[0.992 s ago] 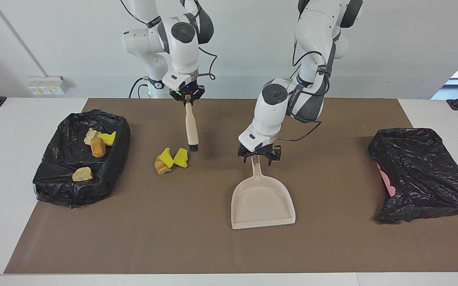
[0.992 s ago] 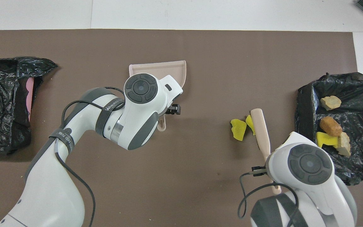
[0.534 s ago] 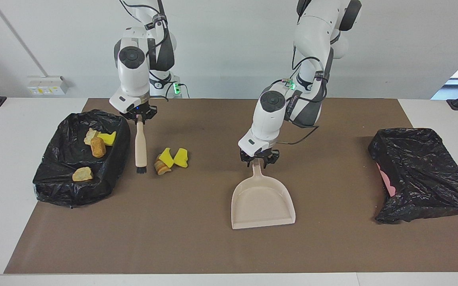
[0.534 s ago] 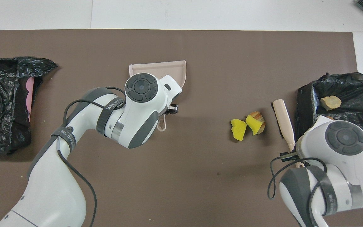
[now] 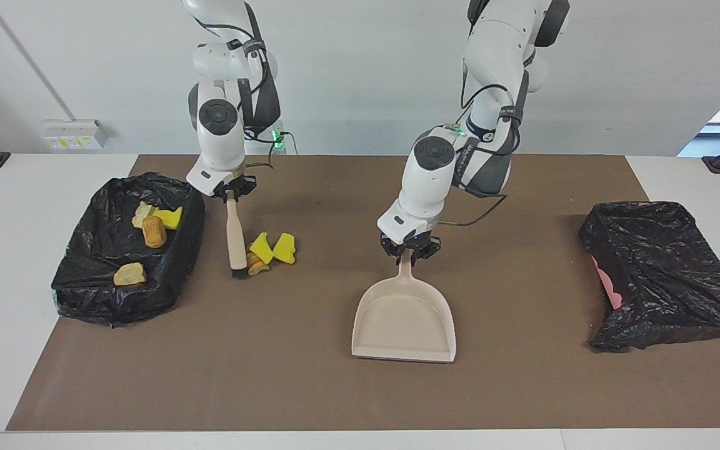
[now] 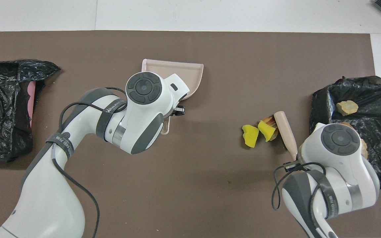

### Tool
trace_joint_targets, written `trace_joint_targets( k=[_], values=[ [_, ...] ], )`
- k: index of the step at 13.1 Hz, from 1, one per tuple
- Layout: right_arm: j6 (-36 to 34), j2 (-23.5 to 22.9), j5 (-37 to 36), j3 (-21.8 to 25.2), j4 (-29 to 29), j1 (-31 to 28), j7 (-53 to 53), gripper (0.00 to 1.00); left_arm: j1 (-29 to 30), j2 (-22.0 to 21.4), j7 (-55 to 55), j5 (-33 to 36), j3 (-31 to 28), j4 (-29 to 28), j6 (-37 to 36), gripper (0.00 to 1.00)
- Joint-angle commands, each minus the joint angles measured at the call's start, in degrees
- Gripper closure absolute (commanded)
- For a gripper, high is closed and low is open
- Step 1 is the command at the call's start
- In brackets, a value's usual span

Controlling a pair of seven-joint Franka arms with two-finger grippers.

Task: Sweep and dump trash in bin
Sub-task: 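Sweep the sponge and bread toward the dustpan with the right gripper's brush, then sweep the remaining pieces into the dustpan with the right gripper's brush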

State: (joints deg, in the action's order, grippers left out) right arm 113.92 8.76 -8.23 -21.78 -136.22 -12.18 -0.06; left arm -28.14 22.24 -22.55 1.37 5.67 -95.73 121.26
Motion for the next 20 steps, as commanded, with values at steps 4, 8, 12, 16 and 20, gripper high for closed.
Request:
trace_joint_targets(
  k=[4, 8, 12, 16, 20],
  values=[
    [0.1, -1.0, 7.5, -0.3, 1.2, 7.3, 11.7, 1.00, -1.2, -6.0, 21.9, 5.4, -0.3, -1.2, -15.2, 1.00],
    [-7.6, 1.7, 5.9, 0.3, 6.7, 6.5, 13.2, 1.00, -1.4, -9.9, 38.7, 9.2, -0.3, -8.2, -16.5, 1.00],
    [-9.2, 7.4, 5.2, 0.2, 1.9, 5.9, 13.3, 1.00, -1.3, -13.5, 53.3, 9.8, -0.3, -15.0, -15.1, 1.00],
    [-6.6, 4.5, 5.2, 0.2, 0.3, 5.0, 5.4, 1.00, -3.3, -17.2, 57.5, 13.4, -0.2, -22.7, -11.1, 1.00],
    [-1.5, -0.1, 6.2, -0.3, 0.3, 4.8, 4.6, 1.00, -4.3, -17.1, 59.5, 14.0, -0.2, -23.8, -7.4, 1.00]
  ],
)
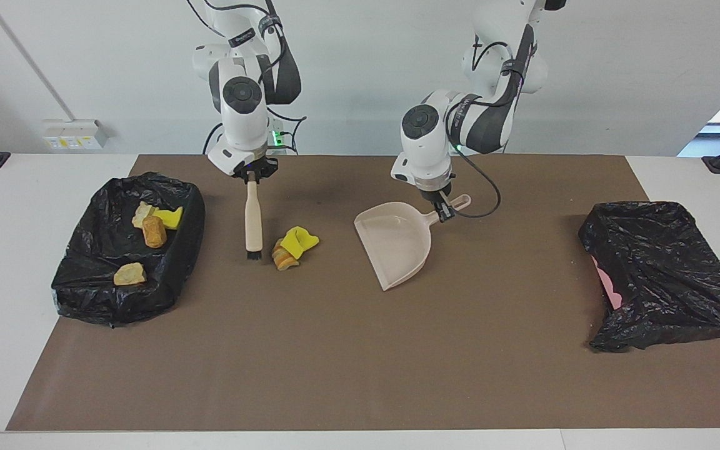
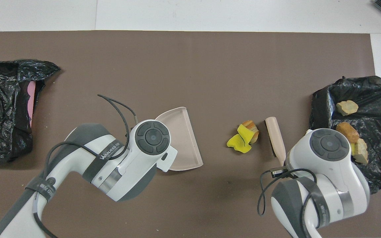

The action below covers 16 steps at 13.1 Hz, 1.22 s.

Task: Sweep and dump trash in bin
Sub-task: 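Sweep the remaining pieces into the dustpan with the right gripper's brush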

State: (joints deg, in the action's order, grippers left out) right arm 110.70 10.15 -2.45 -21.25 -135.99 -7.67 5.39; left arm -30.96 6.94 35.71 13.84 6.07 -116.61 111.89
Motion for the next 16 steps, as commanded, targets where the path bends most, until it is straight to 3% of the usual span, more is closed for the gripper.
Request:
trace_joint_targets(
  k=[1, 3, 6, 10, 12, 16],
  values=[
    [2.5, -2.1, 0.9, -0.8, 0.1, 0.3, -1.2, 1.00, -1.7, -1.7, 1.2, 2.2, -0.6, -3.2, 2.3, 1.00],
    [2.6, -2.5, 5.2, -0.8, 0.2, 0.6, -1.3, 1.00, -1.7, -1.8, 1.2, 2.2, -0.6, -3.8, 2.5, 1.00],
    [4.8, -6.5, 7.4, -0.8, 1.1, 5.5, -0.6, 1.00, -1.8, -2.7, 1.4, 2.2, -0.6, -5.1, 2.3, 1.00],
    [11.4, -10.1, 19.5, -0.8, 2.0, 16.6, 3.4, 1.00, -2.2, -2.9, 1.3, 2.8, -0.6, -5.5, 2.3, 1.00],
    [11.1, -11.4, 26.5, -0.8, 5.5, 19.8, 5.8, 1.00, -2.1, -2.9, 1.3, 2.8, -0.6, -5.5, 2.4, 1.00],
    [8.6, -10.4, 27.1, -0.8, 7.8, 20.9, 8.6, 1.00, -1.4, -2.5, 1.6, 2.8, -0.6, -5.4, 4.3, 1.00]
  ],
)
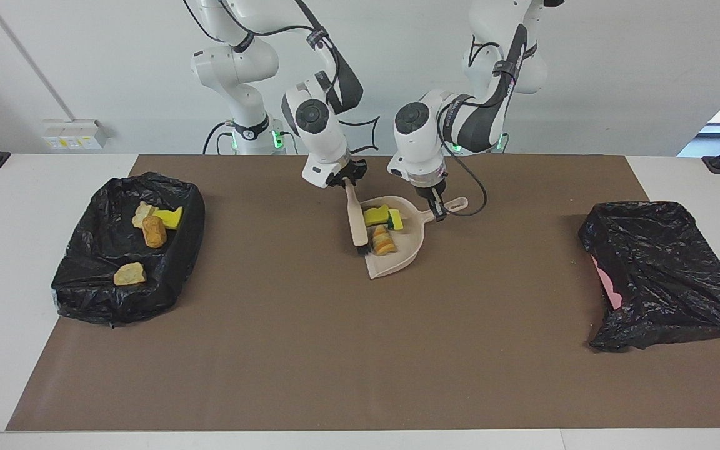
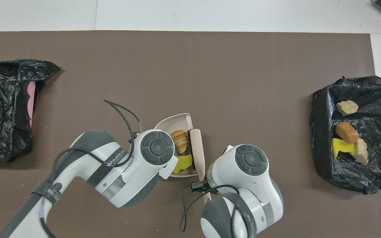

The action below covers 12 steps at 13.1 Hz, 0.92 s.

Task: Sweep and dump trash in bin
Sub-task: 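Sweep the remaining pieces into the dustpan with the right gripper's brush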

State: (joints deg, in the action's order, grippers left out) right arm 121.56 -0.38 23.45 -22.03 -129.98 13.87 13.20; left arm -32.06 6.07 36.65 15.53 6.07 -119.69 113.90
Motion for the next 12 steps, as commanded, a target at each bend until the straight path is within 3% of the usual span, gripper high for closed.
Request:
trace_joint_targets(
  k=[1, 6, 8, 12],
  values=[
    [-4.0, 1.5, 1.0, 0.1, 2.2, -0.6, 1.3, 1.00, 0.0, -1.3, 2.1, 1.0, -0.6, -1.9, 2.4, 1.00],
    [-13.6, 11.4, -8.4, 0.3, 2.4, -0.6, 15.2, 1.00, 3.7, -1.5, 12.5, 0.9, -1.5, 1.1, 2.1, 1.00],
    [-17.6, 13.3, -9.6, -0.3, 2.2, 0.2, 19.2, 1.00, 6.8, -3.2, 16.9, 0.8, -1.8, 2.6, 1.6, 1.00],
    [-17.2, 14.6, -7.5, -0.6, -1.4, 6.7, 21.9, 1.00, 15.7, -8.2, 33.5, -2.1, -2.0, 3.4, -0.1, 1.00]
  ],
)
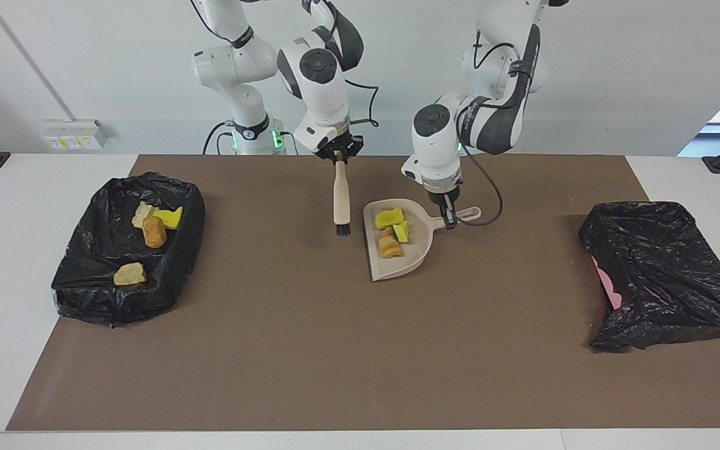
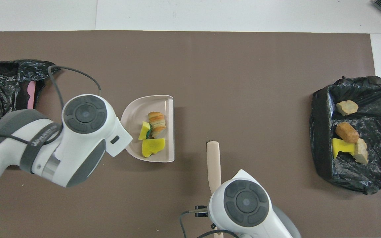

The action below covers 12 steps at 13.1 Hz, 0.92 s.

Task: Sweep and dump trash in bin
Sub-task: 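Carry the loaded dustpan to the black bag with the left gripper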

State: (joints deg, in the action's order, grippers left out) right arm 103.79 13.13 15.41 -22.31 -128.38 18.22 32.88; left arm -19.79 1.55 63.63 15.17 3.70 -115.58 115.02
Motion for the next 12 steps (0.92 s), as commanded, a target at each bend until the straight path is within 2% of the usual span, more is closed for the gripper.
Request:
trace_joint_targets(
  k=[1, 3, 7, 12],
  values=[
    [0.6, 1.1, 0.5, -0.4, -4.1, 2.6, 3.1, 1.00, 5.7, -4.4, 9.6, -1.7, 0.3, -0.2, -2.4, 1.00],
    [1.4, 1.1, 2.2, -0.4, -5.7, 3.1, 4.4, 1.00, 10.8, -5.0, 14.5, -1.8, 0.2, 1.8, -5.7, 1.00],
    [9.2, 0.7, 5.1, -0.4, -10.8, 7.4, 6.2, 1.00, 24.1, -5.3, 25.1, -4.9, 0.2, 6.4, -8.2, 1.00],
    [15.1, -1.5, 5.1, -0.4, -14.3, 10.3, 6.9, 1.00, 36.8, -5.1, 25.5, -4.9, -0.4, 8.5, -8.1, 1.00]
  ],
)
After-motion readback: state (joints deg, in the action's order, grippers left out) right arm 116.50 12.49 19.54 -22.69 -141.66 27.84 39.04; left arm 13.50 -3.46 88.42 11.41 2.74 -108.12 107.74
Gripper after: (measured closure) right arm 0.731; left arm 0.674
